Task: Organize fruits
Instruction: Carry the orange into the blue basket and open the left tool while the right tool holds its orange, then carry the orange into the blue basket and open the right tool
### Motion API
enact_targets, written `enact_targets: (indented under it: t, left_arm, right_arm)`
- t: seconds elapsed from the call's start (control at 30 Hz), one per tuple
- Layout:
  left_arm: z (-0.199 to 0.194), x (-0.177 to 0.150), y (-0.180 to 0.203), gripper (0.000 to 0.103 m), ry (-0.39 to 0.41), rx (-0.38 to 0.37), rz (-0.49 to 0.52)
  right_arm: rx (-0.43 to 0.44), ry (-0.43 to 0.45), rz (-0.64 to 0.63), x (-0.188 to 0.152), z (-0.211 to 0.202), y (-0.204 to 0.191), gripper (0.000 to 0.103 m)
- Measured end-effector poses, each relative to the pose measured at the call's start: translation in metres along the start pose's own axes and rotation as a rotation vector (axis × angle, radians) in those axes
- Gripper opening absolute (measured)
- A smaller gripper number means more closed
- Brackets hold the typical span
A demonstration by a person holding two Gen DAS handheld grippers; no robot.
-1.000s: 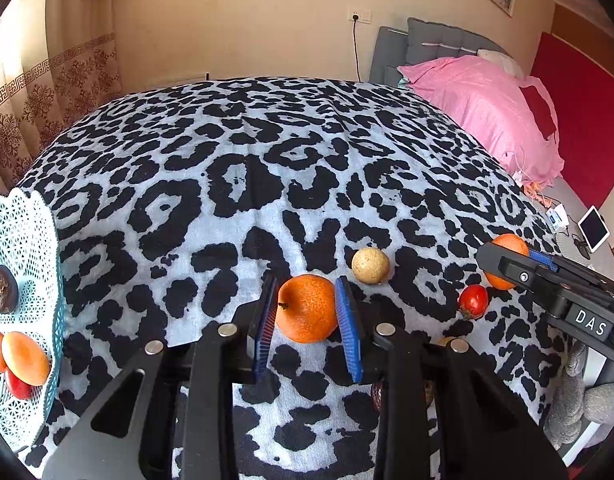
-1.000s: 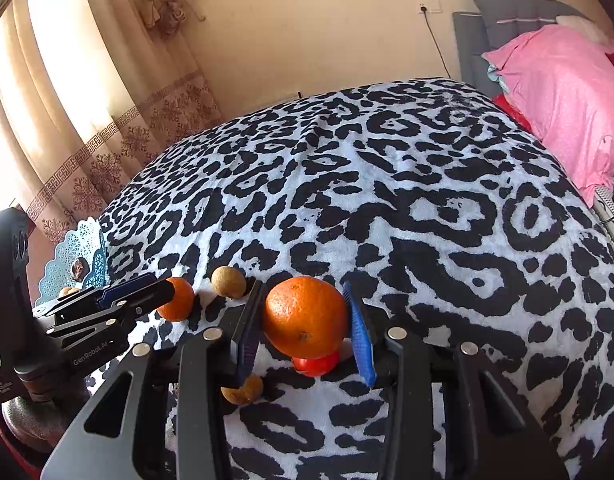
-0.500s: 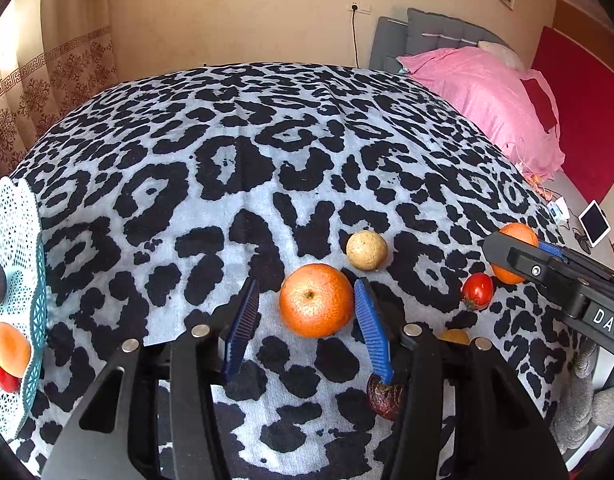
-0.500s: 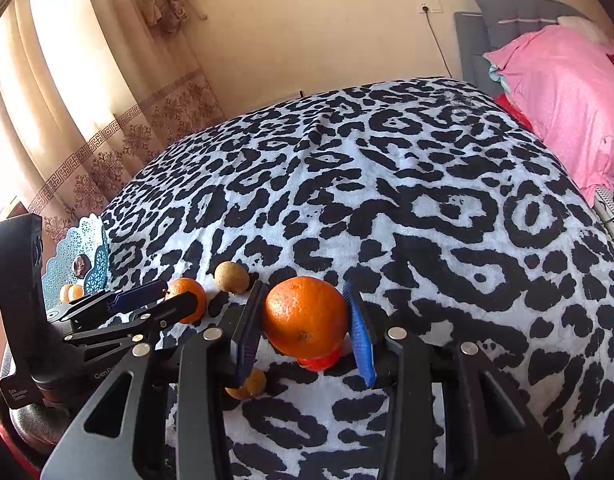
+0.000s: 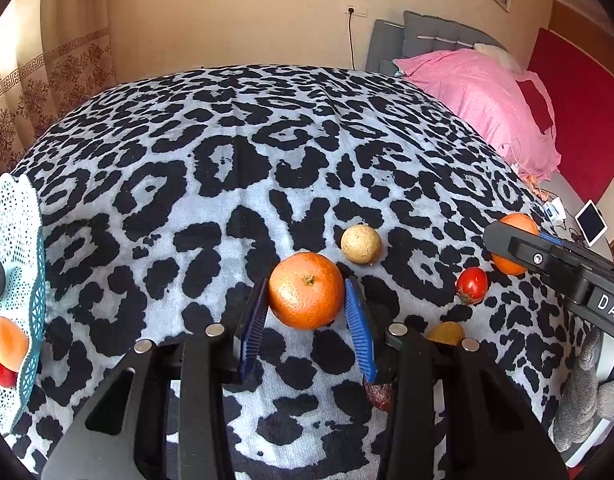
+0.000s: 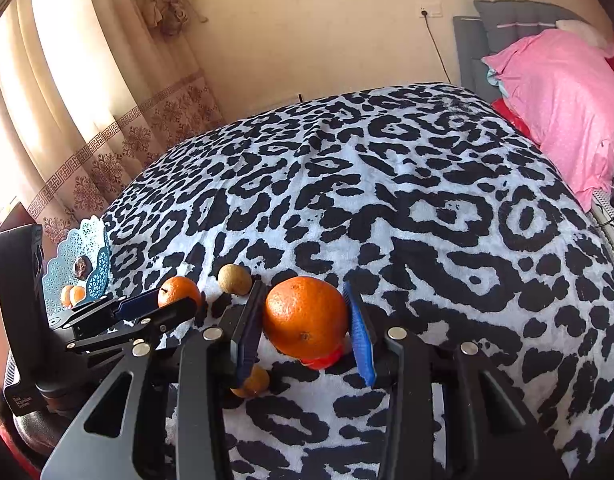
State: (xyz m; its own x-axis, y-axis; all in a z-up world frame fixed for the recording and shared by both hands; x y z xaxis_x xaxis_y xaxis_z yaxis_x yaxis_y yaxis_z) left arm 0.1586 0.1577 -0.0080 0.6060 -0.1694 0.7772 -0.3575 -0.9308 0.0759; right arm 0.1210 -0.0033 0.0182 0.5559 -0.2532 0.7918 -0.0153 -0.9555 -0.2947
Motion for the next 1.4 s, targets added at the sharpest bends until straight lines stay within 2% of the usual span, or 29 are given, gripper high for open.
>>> enact_targets:
  t: [0.3,0.53,0.83,1.17,1.23,1.3,1.4]
  left_arm:
    - [-0.037,0.018,-0.023,0.04,0.094,0.057,-0.018]
    - [-0.071,0.027,-0.062,0.04,0.168,0.129,-0.051]
    - [-0.086,0.022,-0.128,0.04,0.174,0.226,-0.135]
    - [-0.088,0.009,-0.176,0.04,0.161,0.299,-0.209]
    - [-0.089,0.006,-0.185,0.044,0.156,0.319,-0.233]
    - [-0.092,0.006,-0.195,0.074,0.164,0.342,-0.261]
    - [-0.104,0.009,-0.207,0.082,0.204,0.358,-0.285]
  right_arm:
    - [0.013,0.004,-0.024,0.003,-0.002,-0.016,0.04]
    - [0.03,0.003,-0.054,0.003,-0.002,-0.037,0.04]
    - [0.056,-0.009,-0.098,-0.001,0.002,-0.067,0.04]
    - [0.074,-0.037,-0.131,-0.007,0.013,-0.092,0.04]
    - [0.076,-0.043,-0.138,-0.008,0.016,-0.096,0.04]
    - [0.079,-0.048,-0.145,-0.009,0.017,-0.1,0.04]
    - [0.085,-0.053,-0.159,-0.01,0.019,-0.108,0.04]
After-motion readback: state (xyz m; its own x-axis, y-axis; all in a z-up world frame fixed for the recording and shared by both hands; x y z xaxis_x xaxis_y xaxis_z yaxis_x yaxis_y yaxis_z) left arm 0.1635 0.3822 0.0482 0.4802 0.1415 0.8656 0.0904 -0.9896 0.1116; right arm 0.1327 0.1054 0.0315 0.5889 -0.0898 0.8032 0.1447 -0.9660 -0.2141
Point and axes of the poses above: each gripper's, at about its wrist camera, not at the fingertips, and z roughly the way its jaws point, y to its right, x to its top, the point moved 6 cm from there along z, roughly the way its jaws point, and after that the axes turned 10 degrees about y, right-handed, at the moved point
